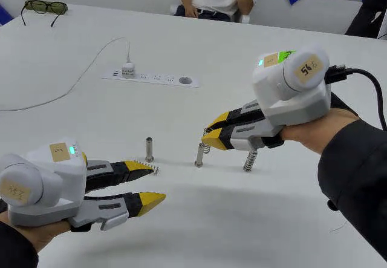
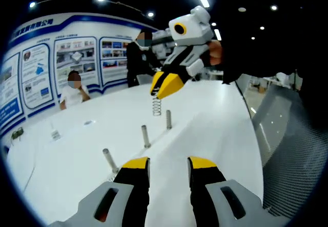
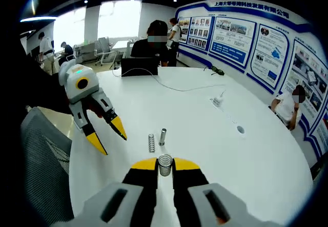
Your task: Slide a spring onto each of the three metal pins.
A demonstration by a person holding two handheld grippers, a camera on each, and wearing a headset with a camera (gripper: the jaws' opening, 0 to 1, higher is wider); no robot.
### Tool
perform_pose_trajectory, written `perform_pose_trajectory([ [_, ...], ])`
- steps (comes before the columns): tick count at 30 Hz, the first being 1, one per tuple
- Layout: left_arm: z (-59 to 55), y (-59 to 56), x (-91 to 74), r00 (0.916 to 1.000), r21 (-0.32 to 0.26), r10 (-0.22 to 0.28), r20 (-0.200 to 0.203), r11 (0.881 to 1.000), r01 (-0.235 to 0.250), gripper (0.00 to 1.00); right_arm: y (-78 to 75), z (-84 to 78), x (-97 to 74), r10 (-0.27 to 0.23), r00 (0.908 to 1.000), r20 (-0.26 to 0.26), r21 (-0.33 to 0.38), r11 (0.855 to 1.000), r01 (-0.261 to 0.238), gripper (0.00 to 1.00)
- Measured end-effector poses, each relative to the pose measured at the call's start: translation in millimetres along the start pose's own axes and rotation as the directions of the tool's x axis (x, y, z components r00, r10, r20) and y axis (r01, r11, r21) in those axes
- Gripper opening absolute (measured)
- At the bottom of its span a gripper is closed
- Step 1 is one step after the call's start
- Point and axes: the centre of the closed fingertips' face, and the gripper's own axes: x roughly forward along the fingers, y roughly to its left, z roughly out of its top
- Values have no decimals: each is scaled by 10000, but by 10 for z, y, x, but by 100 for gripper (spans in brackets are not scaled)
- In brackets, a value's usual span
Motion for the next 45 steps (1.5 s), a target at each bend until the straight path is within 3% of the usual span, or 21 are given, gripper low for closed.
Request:
perform_pose_trajectory([
  [11, -49, 33, -24, 9999, -136, 90, -53, 9999, -91, 30, -243, -36, 175, -503, 9986, 150, 828, 9954, 489, 12],
  [37, -137, 79, -31, 9996, -309, 182, -216, 9993, -188, 29, -275, -262, 404, -251, 9992, -303, 1327, 9907, 289, 12],
  [45, -175, 77, -43, 9993, -354, 195, -311, 9992, -206, 28, -275, -398, 500, -331, 9988, -373, 1478, 9883, 383, 12],
])
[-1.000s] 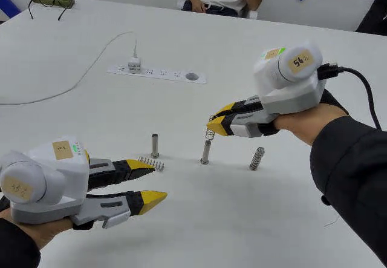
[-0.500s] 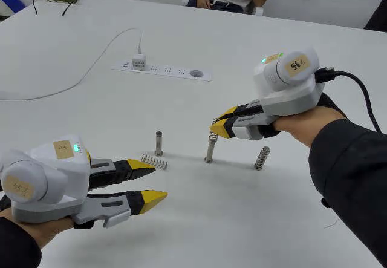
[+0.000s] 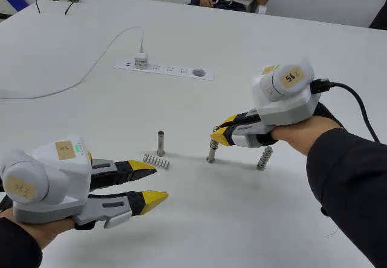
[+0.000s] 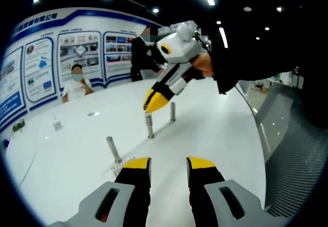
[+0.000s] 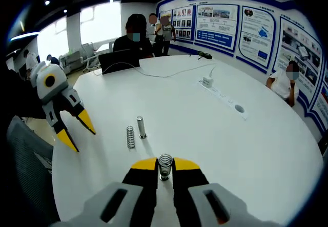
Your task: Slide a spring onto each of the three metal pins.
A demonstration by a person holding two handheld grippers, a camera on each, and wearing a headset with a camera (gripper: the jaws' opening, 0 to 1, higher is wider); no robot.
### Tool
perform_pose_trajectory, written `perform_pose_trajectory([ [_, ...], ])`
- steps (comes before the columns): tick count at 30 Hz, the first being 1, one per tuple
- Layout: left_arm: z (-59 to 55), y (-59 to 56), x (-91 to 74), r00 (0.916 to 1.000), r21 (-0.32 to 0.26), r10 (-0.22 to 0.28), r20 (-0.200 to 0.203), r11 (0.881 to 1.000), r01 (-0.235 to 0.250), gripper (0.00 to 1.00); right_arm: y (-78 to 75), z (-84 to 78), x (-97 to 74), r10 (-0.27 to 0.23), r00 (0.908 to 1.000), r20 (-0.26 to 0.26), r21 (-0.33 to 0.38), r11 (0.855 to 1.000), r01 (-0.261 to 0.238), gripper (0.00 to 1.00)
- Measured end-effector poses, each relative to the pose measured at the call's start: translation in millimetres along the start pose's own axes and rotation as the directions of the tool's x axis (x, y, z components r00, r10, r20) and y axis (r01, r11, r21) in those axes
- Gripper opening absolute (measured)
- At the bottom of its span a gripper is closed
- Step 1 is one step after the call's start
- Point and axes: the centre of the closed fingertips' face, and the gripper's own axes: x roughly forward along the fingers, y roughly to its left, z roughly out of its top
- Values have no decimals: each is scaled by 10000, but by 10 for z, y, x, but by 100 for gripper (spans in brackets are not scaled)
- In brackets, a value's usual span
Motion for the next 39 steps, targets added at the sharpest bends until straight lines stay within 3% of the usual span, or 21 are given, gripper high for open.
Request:
perform_pose_trajectory([
  [19, -58, 17, 4, 9999, -125, 88, -124, 9999, -90, 28, -38, -260, 224, -46, 9994, -332, 167, 9998, 52, 12],
  [32, -35, 32, -3, 9999, -88, 123, -68, 9999, -124, 28, -54, -269, 164, -157, 9994, -317, 148, 9998, 161, 16],
  [39, 4, 71, -34, 9997, -46, 230, 23, 9997, -230, 28, 21, -337, 79, -206, 9988, -445, 105, 9997, 211, 17],
])
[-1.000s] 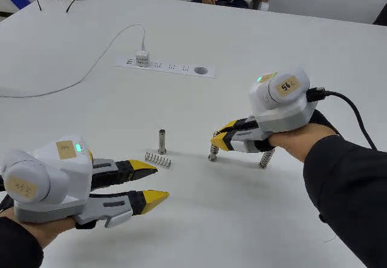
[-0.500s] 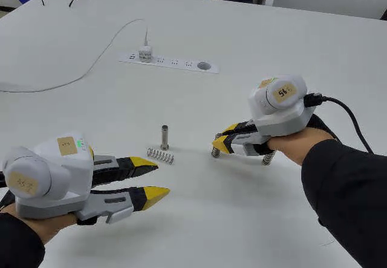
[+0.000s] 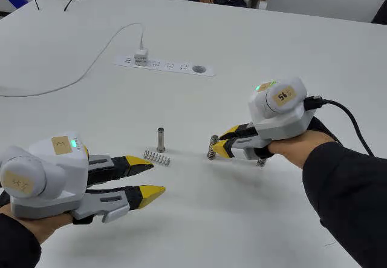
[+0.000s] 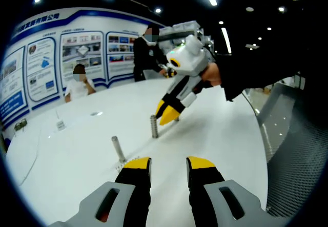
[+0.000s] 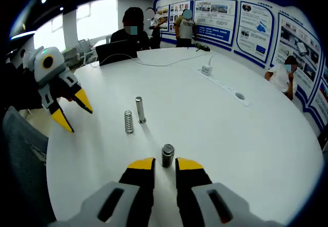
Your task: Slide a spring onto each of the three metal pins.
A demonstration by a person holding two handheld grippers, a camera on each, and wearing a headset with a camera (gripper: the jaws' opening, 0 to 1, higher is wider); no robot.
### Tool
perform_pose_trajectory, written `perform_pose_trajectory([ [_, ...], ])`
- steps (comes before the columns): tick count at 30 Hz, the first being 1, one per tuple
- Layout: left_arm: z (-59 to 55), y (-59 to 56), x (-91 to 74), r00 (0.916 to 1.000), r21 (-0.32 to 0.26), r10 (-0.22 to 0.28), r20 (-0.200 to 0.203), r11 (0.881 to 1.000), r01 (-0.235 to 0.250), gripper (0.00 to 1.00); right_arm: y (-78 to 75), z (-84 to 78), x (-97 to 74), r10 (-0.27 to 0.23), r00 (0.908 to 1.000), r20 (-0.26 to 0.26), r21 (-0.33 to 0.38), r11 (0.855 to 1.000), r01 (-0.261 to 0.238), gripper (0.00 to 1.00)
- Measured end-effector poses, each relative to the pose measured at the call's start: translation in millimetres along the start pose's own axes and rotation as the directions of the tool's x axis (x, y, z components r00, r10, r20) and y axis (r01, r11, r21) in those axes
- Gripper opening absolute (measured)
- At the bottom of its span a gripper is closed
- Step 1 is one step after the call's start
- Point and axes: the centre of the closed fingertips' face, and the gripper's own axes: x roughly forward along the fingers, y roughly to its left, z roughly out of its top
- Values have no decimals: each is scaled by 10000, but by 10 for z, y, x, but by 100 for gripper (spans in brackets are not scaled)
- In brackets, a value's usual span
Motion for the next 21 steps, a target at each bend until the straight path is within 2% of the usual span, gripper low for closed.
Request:
perform_pose_trajectory([
  [5, 18, 20, -32, 10000, 36, 75, 51, 10000, -75, 28, 158, -73, -31, 159, 9998, -133, -47, 9999, -160, 17],
  [10, 20, 41, -53, 9999, 35, 143, 71, 9999, -143, 28, 325, -77, -12, 403, 9991, -151, -116, 9991, -405, 17],
  [21, 9, 71, -70, 9998, 44, 213, 15, 9998, -213, 28, 540, 109, 174, 850, 9963, 140, -496, 9952, -842, 17],
])
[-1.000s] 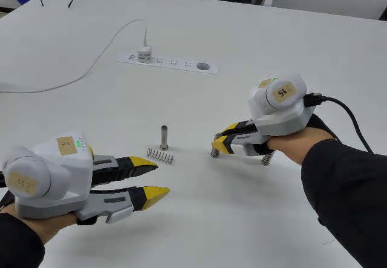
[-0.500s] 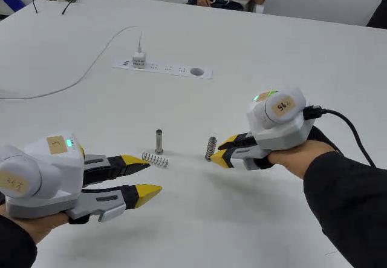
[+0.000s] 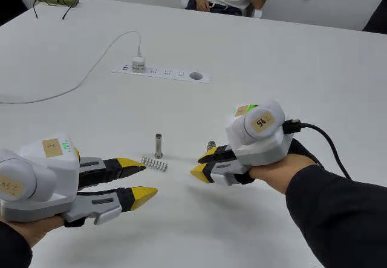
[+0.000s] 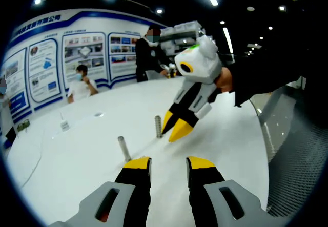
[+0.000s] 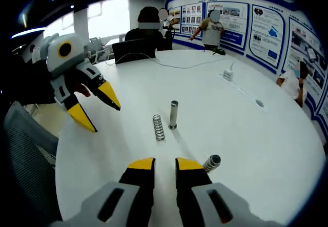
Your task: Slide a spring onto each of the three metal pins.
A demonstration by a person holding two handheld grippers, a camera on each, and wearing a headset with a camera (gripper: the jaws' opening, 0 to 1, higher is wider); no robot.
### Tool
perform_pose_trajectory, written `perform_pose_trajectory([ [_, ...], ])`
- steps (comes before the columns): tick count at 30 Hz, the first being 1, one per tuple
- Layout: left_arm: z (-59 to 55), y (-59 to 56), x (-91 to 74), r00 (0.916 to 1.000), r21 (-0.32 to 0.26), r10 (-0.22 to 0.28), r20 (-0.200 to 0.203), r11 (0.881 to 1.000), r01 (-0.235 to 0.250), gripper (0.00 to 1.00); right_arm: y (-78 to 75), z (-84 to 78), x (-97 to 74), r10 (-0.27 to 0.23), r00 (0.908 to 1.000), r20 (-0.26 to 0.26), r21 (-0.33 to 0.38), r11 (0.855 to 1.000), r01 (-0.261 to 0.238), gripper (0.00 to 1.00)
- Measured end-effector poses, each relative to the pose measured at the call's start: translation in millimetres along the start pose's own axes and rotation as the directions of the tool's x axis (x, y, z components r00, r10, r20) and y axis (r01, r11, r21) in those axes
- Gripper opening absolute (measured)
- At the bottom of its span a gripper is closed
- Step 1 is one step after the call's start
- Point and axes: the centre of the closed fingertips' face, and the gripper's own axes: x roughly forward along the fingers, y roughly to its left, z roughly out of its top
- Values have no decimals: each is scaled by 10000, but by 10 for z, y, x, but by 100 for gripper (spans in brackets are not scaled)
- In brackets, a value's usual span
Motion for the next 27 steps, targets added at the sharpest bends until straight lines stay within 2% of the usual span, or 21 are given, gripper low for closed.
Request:
perform_pose_trajectory([
  [16, -64, 21, -10, 9999, -137, 82, -122, 9999, -84, 28, 63, 169, 258, 240, 9994, 232, -130, 9996, -237, 17],
  [27, -104, 45, -27, 9997, -226, 150, -173, 9996, -153, 27, 90, 190, 471, 384, 9992, 129, -87, 9992, -383, 17],
])
